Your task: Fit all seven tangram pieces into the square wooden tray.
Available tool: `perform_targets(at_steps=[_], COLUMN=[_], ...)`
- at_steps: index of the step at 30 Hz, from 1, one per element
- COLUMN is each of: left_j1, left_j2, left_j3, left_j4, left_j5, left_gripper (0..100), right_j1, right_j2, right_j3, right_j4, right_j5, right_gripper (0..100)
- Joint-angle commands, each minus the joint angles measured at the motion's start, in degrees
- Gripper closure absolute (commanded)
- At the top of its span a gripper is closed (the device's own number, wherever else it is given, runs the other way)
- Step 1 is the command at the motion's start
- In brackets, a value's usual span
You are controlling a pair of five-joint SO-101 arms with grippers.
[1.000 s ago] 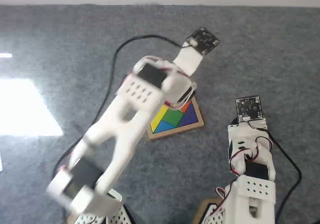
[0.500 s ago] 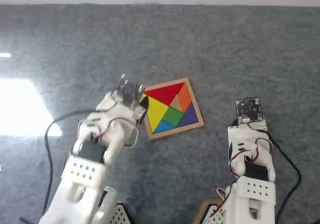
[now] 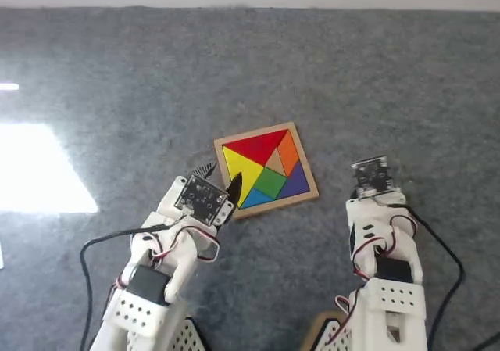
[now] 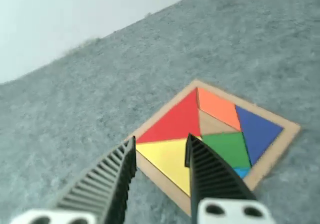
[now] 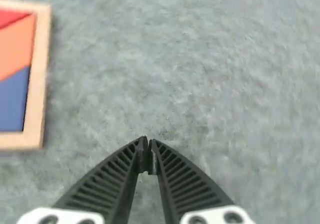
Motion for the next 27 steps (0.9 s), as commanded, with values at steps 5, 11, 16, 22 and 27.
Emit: perform_targets(at_steps=[5, 11, 16, 22, 27], left_j1=[0.70, 0.62, 0.62, -5.10, -19.52], left_j2=[-2.20, -2.37, -2.37, -2.37, -2.37], left_j3=[-0.40, -0.40, -0.40, -0.40, -0.40], left_j4=[17.85, 25.58, 25.85, 25.85, 25.49], left_j5=[-0.79, -0.79, -0.79, -0.88, -0.79], left_gripper=[85, 85, 85, 85, 85], right_j1=[1.89, 4.09, 3.82, 4.26, 4.26], right_j2=[-1.01, -1.27, -1.27, -1.27, -1.27], right_j3=[1.14, 1.14, 0.62, 0.79, 0.79], right_j4=[3.74, 10.33, 11.12, 10.51, 10.51], right_j5=[6.86, -9.14, -15.47, -22.15, -22.59], right_gripper=[99.1, 99.1, 99.1, 99.1, 99.1])
